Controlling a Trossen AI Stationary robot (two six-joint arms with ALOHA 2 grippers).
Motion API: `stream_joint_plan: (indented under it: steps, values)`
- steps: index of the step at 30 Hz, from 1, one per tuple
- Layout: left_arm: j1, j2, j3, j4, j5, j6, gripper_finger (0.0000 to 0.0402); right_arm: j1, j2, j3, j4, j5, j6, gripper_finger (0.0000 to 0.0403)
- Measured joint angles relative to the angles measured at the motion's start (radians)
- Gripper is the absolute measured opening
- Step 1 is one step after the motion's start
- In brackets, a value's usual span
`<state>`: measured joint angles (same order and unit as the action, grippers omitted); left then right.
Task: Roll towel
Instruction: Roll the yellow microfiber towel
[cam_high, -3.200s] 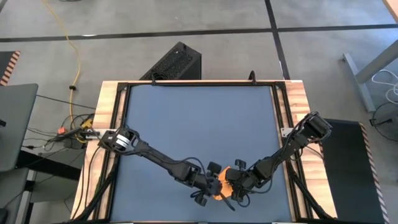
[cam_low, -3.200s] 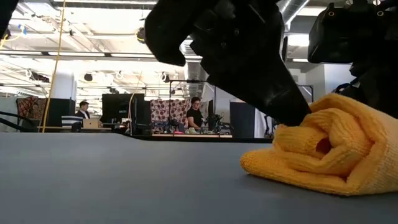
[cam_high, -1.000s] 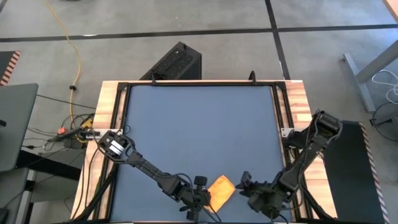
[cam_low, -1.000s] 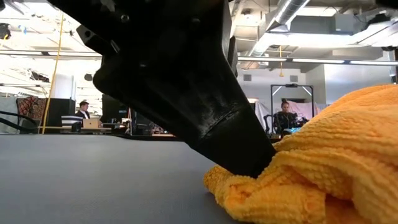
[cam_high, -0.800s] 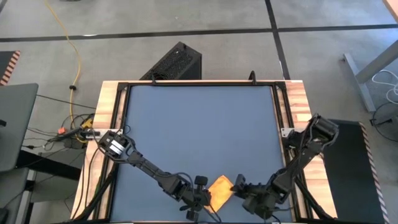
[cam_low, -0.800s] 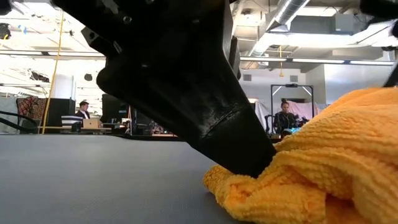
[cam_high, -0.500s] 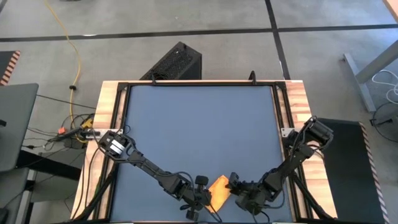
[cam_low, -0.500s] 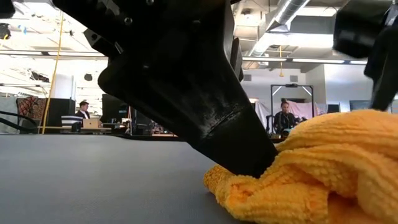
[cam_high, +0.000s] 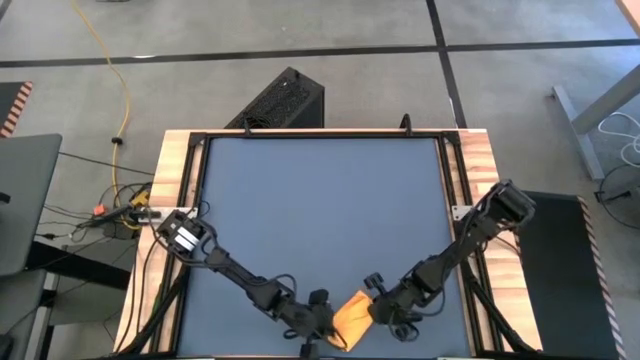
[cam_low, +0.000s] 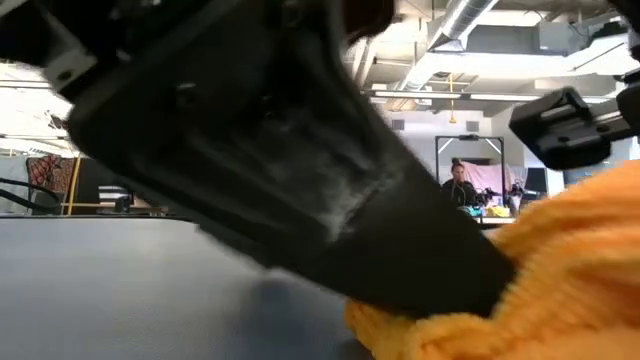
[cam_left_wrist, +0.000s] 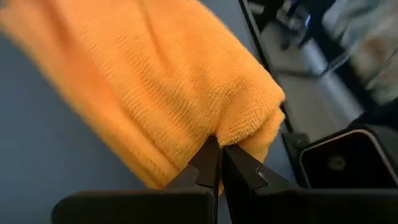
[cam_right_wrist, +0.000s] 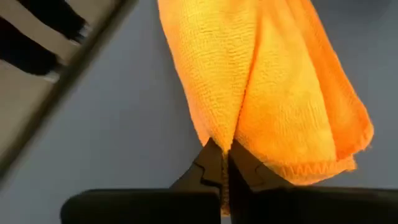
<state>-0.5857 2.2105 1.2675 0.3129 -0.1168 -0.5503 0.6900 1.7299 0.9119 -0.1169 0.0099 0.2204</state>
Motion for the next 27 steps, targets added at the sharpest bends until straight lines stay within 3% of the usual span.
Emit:
stream_joint_plan:
  steps: [4, 13, 20, 27]
  values:
    - [-0.007, -0.002, -0.079, 0.159, -0.004, -0.06, 0.0, -0.037, -0.001, 0.0, 0.03, -0.124, 0.131, 0.004]
    - [0.005, -0.032, -0.074, 0.098, 0.034, -0.056, 0.0011, -0.187, -0.001, 0.0, 0.052, -0.43, 0.329, 0.0021]
    - [0.013, -0.188, -0.077, -0.251, -0.02, -0.006, 0.0039, -0.289, 0.003, 0.0, 0.035, -0.482, 0.422, 0.0021]
    - [-0.011, -0.334, -0.077, -0.356, -0.252, 0.104, 0.0042, -0.34, 0.031, 0.0, 0.028, -0.492, 0.457, 0.0022]
